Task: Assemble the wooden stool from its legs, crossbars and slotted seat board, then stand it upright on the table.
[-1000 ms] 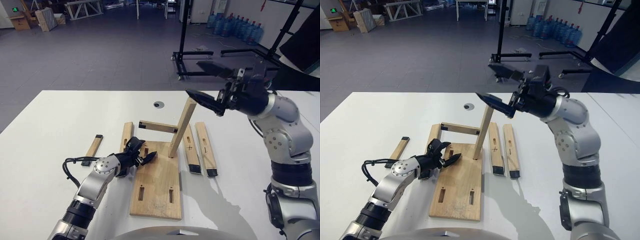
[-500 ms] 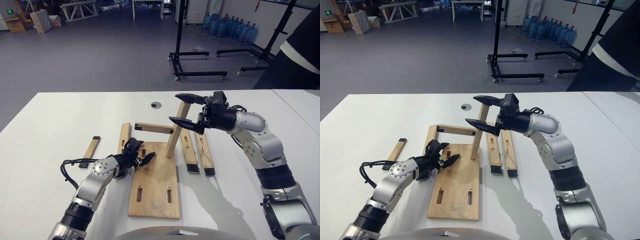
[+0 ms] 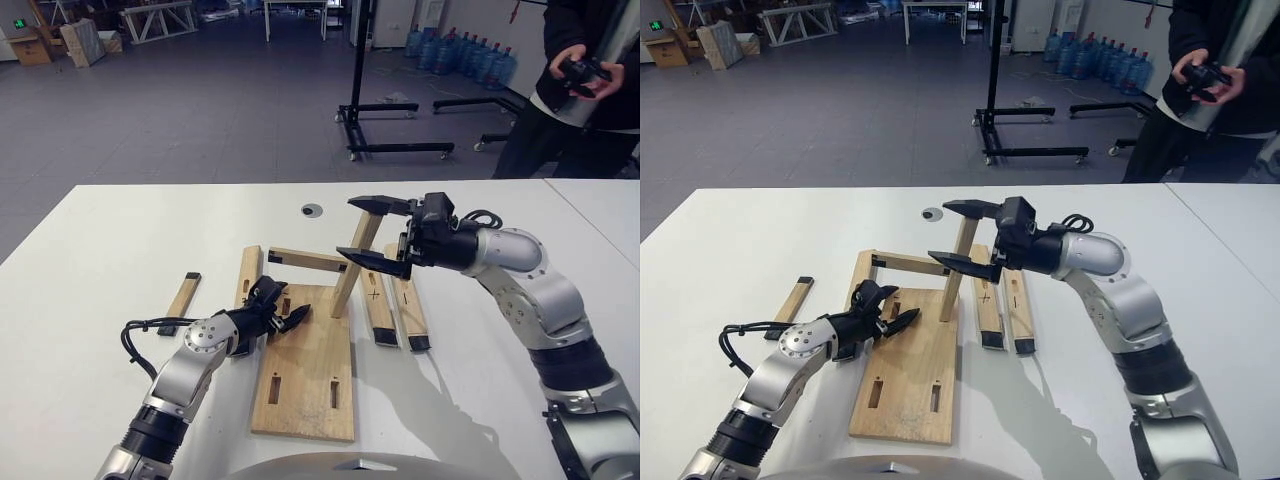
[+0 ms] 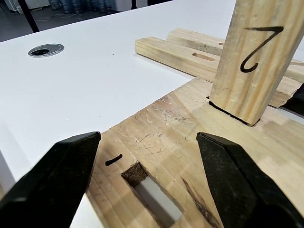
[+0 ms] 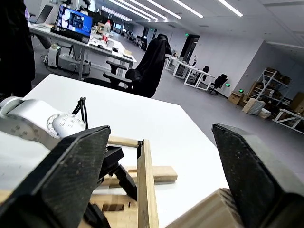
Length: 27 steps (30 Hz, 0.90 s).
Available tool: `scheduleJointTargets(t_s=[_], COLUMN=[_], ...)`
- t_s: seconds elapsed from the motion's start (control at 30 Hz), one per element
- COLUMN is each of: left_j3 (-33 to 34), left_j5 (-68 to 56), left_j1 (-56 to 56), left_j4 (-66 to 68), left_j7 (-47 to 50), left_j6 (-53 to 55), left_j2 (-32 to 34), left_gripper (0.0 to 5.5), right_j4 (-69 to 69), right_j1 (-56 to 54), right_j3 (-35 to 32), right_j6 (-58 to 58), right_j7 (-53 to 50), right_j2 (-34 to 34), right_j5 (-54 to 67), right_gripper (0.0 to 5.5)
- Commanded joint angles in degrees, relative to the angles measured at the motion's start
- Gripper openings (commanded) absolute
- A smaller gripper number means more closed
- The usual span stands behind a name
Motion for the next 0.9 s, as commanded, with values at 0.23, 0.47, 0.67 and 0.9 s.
scheduleJointTargets(t_s=[0.23,0.47,0.67,0.9], left_j3=[-2.1,-2.6,-1.4,-2.0], left_j5=[3.4,3.9,3.4,5.1], left_j1=[2.4,2.1,3.0,1.2], left_j4=[5.3,8.3,5.8,9.3], left_j7=[3.7,7.0,9.3,11.7], left_j6=[3.5,1.9,0.9,0.7], left_j2=[-1.6,-4.9,-6.5,-9.1], left_gripper=[3.71,3.71,3.71,3.71], right_j4=[-10.2,-5.3,-14.1,-15.3], right_j1=[0.1,14.1,30.7,30.6], right_j3=[-19.9,-27.4,-17.1,-14.8], right_j6=[2.8,11.4,30.0,40.5], right_j7=[-13.1,-36.2,-50.4,-50.4], right_j2=[5.2,7.2,8.5,7.2], right_j5=[17.5,9.3,-0.8,-2.6], right_gripper=[3.91,3.91,3.91,3.91])
